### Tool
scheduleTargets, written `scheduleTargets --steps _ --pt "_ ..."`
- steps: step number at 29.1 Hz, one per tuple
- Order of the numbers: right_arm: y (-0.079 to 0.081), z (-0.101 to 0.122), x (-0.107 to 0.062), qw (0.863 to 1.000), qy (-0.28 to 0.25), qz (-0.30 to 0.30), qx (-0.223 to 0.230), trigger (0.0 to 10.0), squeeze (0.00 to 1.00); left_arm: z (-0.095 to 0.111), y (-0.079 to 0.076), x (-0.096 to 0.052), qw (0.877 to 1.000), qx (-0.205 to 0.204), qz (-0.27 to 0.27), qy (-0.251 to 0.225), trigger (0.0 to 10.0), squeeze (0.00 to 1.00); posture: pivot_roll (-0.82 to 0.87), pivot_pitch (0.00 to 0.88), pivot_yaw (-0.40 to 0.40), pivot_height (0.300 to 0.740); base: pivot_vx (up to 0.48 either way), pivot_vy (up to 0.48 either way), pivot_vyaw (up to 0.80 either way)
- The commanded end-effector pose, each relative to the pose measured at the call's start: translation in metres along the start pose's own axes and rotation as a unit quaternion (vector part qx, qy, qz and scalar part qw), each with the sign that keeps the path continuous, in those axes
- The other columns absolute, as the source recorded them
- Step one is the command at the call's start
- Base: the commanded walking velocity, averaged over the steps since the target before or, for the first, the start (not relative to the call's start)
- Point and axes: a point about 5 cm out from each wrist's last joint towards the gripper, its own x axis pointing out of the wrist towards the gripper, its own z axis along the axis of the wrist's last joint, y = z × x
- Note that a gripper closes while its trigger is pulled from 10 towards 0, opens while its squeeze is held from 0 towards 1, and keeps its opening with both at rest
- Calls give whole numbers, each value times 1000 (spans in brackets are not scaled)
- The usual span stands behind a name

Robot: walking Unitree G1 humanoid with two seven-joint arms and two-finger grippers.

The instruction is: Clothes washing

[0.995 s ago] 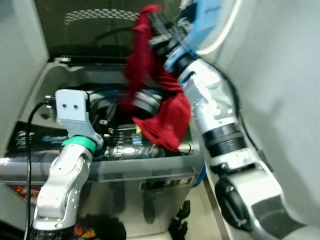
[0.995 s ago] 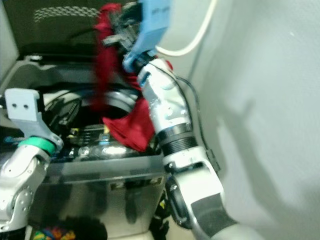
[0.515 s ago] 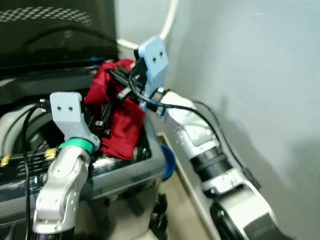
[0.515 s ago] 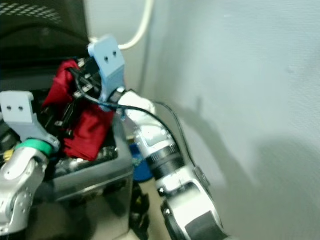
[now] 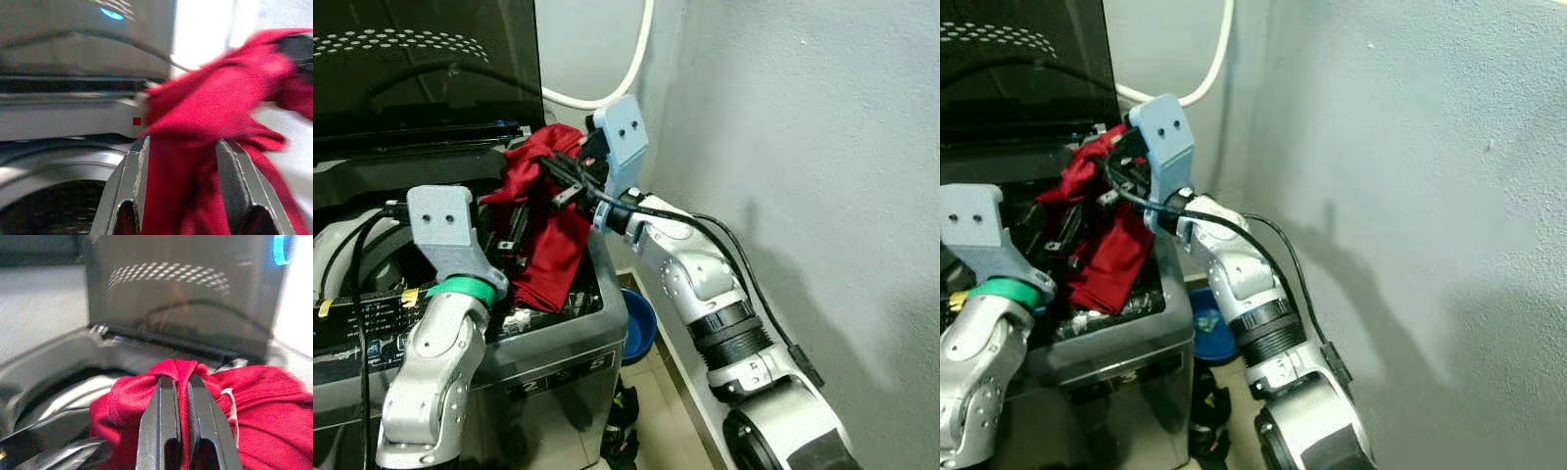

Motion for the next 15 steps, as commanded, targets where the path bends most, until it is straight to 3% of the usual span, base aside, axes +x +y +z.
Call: scheduleTargets --steps 1,5,9,15 --pt "-17 10 -4 997 -37 -58 30 10000 0 5 22 -10 997 13 77 -20 10000 0 180 28 -23 740 0 0 0" --pt "-35 16 -10 990 -63 -115 61 10000 0 8 36 -25 993 28 107 -29 10000 0 192 37 -43 740 0 0 0" --pt "-44 16 -16 987 -63 -133 66 10000 0 8 46 -35 991 43 124 -19 10000 0 209 43 -67 740 0 0 0" --pt "-43 5 -24 990 -43 -115 75 10000 0 7 54 -31 991 51 124 0 10000 0 224 49 -85 740 0 0 0"
